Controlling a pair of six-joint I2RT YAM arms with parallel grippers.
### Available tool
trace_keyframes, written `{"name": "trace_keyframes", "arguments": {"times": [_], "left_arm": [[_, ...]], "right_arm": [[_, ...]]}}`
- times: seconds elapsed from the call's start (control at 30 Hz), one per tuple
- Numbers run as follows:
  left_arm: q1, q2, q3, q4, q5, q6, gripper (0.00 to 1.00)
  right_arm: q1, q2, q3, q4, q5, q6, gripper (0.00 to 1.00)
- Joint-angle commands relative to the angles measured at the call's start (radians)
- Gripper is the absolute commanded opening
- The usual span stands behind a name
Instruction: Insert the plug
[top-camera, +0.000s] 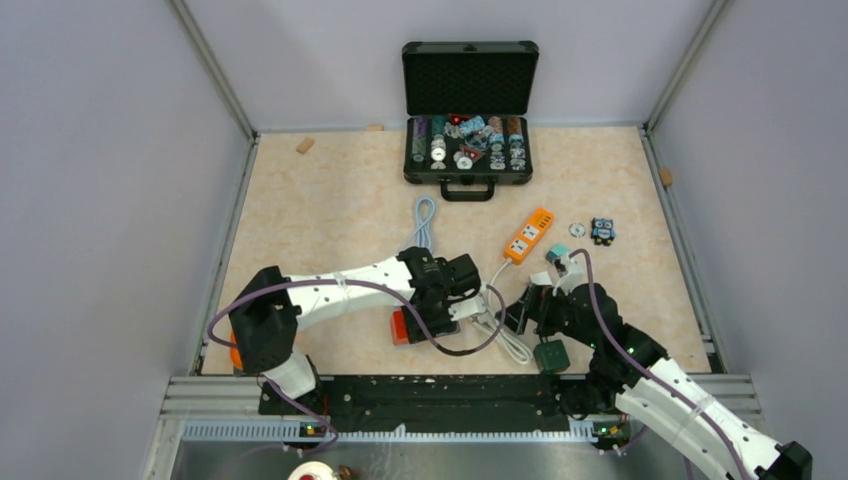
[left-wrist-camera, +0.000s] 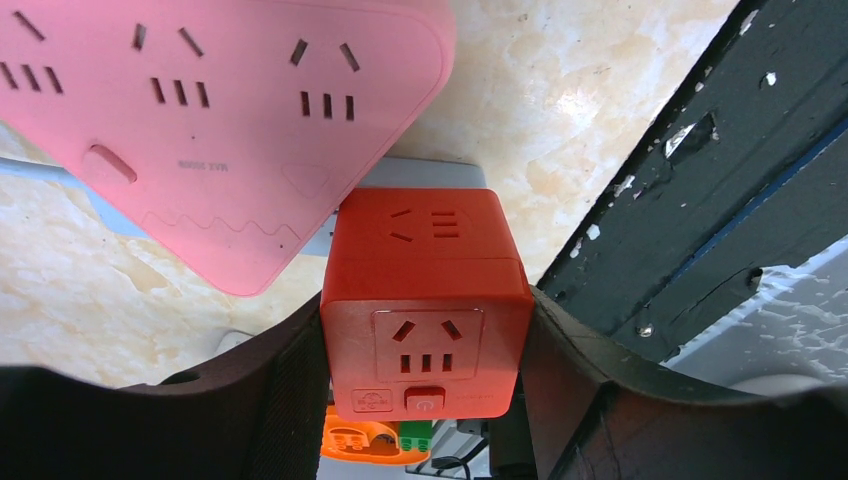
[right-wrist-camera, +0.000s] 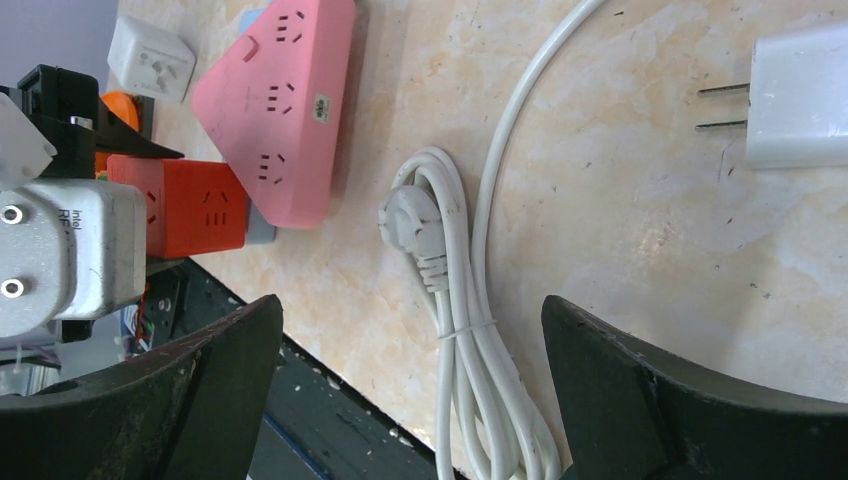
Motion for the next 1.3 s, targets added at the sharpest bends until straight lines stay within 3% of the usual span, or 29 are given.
{"name": "trace_keyframes", "arguments": {"times": [0.0, 0.63, 0.93, 1.13, 1.27], "left_arm": [[0.005, 0.011, -0.027, -0.026, -0.036, -0.025, 0.0], [0.103, -0.153, -0.186, 0.268, 0.099, -0.134, 0.0], [0.165, -0.227, -0.239, 0.438, 0.119, -0.198, 0.0], [0.17, -0.254, -0.265, 0.544, 0.057, -0.268, 0.0], [0.17, -0.241, -0.271, 0.552, 0.056, -0.271, 0.0]], "right_arm": [[-0.01, 0.014, -0.005, 0.034, -0.009, -0.001, 0.97], [-0.01, 0.092, 0.014, 0.089, -0.036, -0.011, 0.97], [-0.009, 0.105, 0.018, 0.102, -0.035, -0.011, 0.97], [-0.009, 0.12, 0.025, 0.122, -0.037, -0.011, 0.97], [-0.009, 0.141, 0.04, 0.138, -0.044, -0.012, 0.97]]}}
